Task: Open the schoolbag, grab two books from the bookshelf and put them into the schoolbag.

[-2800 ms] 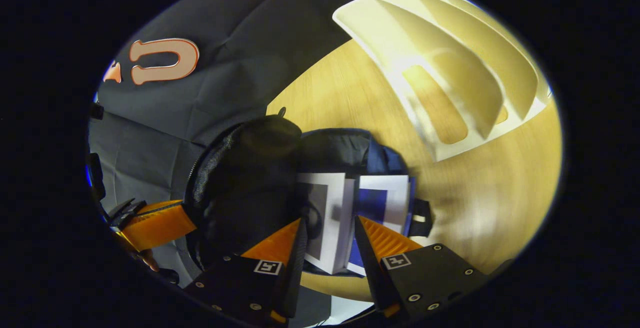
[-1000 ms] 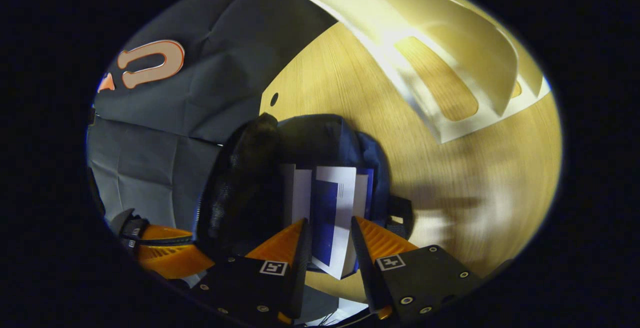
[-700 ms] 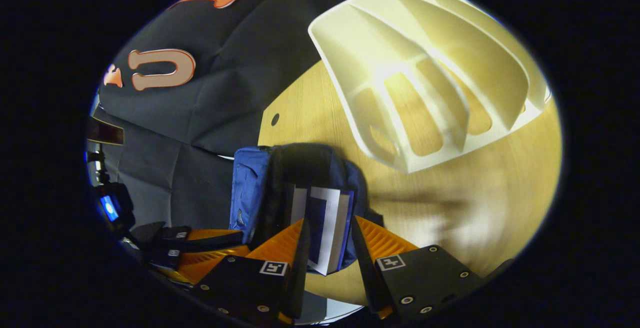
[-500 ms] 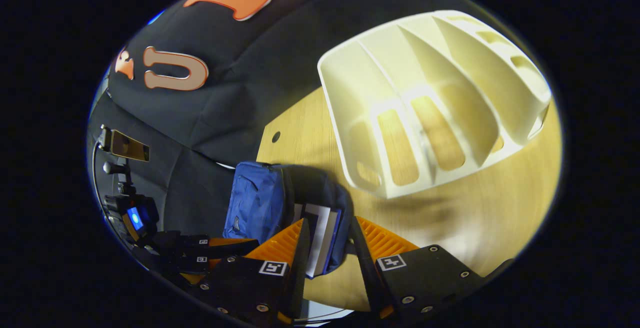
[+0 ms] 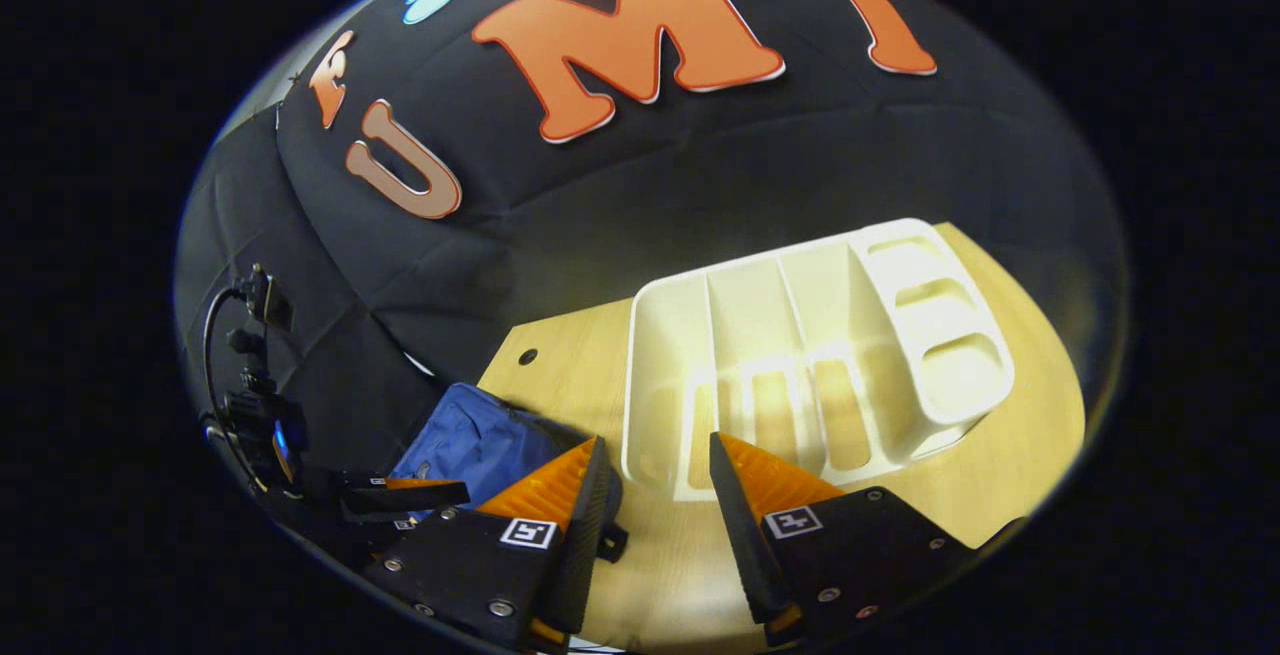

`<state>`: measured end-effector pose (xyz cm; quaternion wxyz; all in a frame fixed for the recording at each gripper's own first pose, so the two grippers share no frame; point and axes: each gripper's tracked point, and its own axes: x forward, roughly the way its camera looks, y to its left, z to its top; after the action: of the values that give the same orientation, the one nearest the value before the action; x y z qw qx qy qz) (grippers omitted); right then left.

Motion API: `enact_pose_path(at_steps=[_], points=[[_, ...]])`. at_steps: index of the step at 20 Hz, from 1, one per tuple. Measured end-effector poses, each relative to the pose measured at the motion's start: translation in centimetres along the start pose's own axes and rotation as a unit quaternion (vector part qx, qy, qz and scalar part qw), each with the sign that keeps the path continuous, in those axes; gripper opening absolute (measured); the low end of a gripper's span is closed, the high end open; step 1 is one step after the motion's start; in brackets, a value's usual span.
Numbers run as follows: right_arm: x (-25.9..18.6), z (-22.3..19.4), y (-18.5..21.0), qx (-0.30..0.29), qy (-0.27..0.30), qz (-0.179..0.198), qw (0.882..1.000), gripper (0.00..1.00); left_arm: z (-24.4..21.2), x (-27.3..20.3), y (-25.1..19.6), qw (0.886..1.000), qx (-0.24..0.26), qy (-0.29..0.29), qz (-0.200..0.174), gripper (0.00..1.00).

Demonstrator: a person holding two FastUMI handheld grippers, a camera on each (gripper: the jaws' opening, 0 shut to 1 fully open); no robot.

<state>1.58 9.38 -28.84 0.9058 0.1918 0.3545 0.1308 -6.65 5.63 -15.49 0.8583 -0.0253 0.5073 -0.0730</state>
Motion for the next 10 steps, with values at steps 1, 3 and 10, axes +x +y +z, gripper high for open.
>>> enact_pose_path(at_steps=[1,3,10], points=[[-0.7,1.2,-0.8,-0.01,-0.022,-0.009,1.0,0.63,1.1,-0.2,-0.5,1.0,0.0,-0.024,0.009,0.96],[-1.5,3.7,-1.8,-0.028,-0.062,-0.025,0.997,0.66,3.2,-1.1,-1.5,0.997,0.001,-0.074,0.023,0.97],[-5.8,10.3,-4.1,-0.068,-0.165,-0.069,0.981,0.72,8.0,-4.8,-4.5,0.976,-0.016,-0.215,0.041,0.97]])
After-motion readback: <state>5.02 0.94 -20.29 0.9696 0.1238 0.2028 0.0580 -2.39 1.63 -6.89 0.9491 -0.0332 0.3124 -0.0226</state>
